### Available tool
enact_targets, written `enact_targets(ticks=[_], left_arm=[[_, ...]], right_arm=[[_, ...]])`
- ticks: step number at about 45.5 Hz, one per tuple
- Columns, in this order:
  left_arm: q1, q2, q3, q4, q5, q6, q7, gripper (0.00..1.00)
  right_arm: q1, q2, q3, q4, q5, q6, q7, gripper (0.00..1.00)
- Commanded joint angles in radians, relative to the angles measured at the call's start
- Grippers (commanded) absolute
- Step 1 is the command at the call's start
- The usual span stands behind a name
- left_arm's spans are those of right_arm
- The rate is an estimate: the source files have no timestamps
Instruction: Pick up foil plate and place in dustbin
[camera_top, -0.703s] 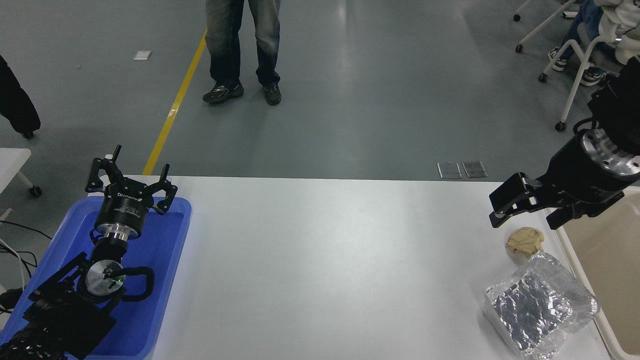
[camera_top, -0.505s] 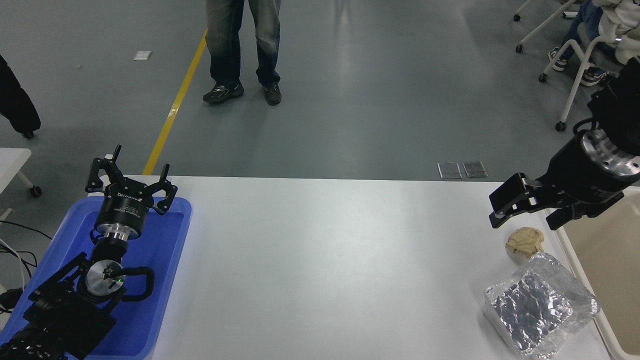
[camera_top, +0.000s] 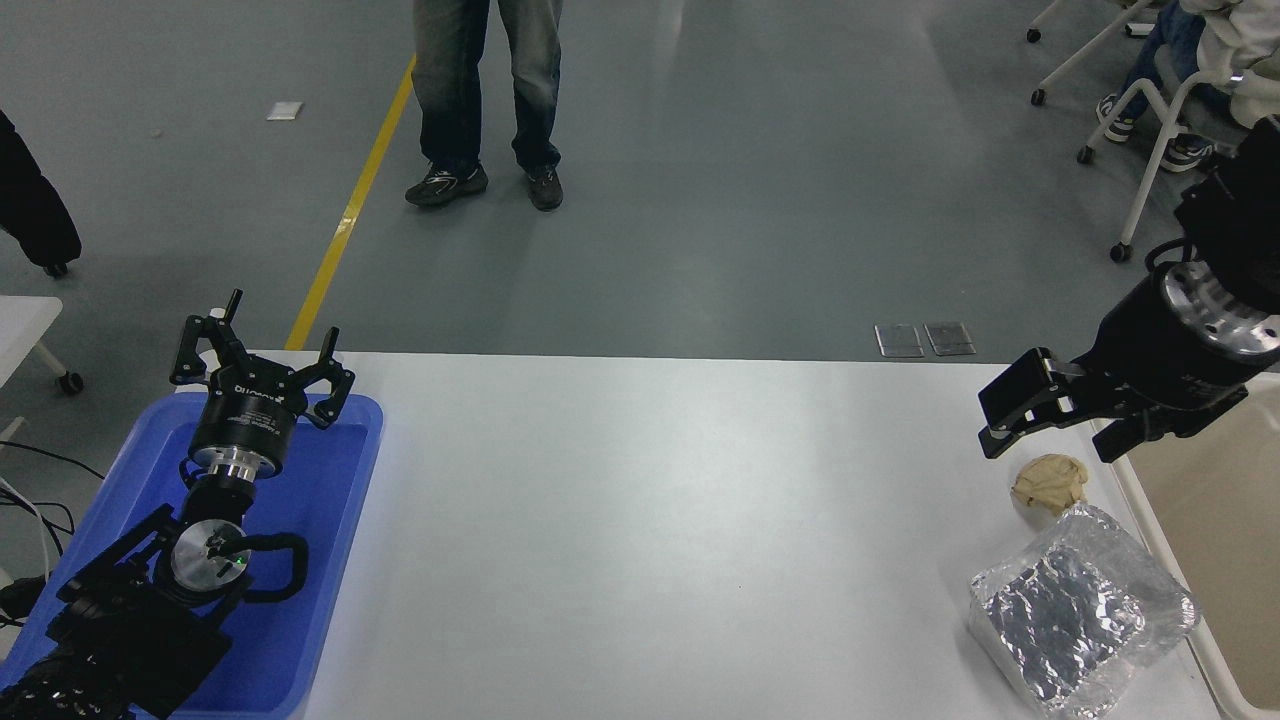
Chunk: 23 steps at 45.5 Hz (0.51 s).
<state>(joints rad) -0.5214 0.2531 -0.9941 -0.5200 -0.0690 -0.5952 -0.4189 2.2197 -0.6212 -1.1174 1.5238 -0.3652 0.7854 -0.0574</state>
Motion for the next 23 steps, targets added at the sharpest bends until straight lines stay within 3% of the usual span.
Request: enact_targets(ticks=[1, 23], left_arm=[[0.0, 0.0, 0.0, -0.001, 0.0, 0.0, 0.0, 1.0], [0.0, 0.0, 0.0, 0.0, 0.0, 0.0, 0.0, 1.0]], right_arm=[[-0.017, -0.002, -0.007, -0.014, -0.006, 0.0, 0.001, 1.0], [-0.055, 0.006, 0.016, -0.057, -0.006, 0.0, 0.001, 1.0]])
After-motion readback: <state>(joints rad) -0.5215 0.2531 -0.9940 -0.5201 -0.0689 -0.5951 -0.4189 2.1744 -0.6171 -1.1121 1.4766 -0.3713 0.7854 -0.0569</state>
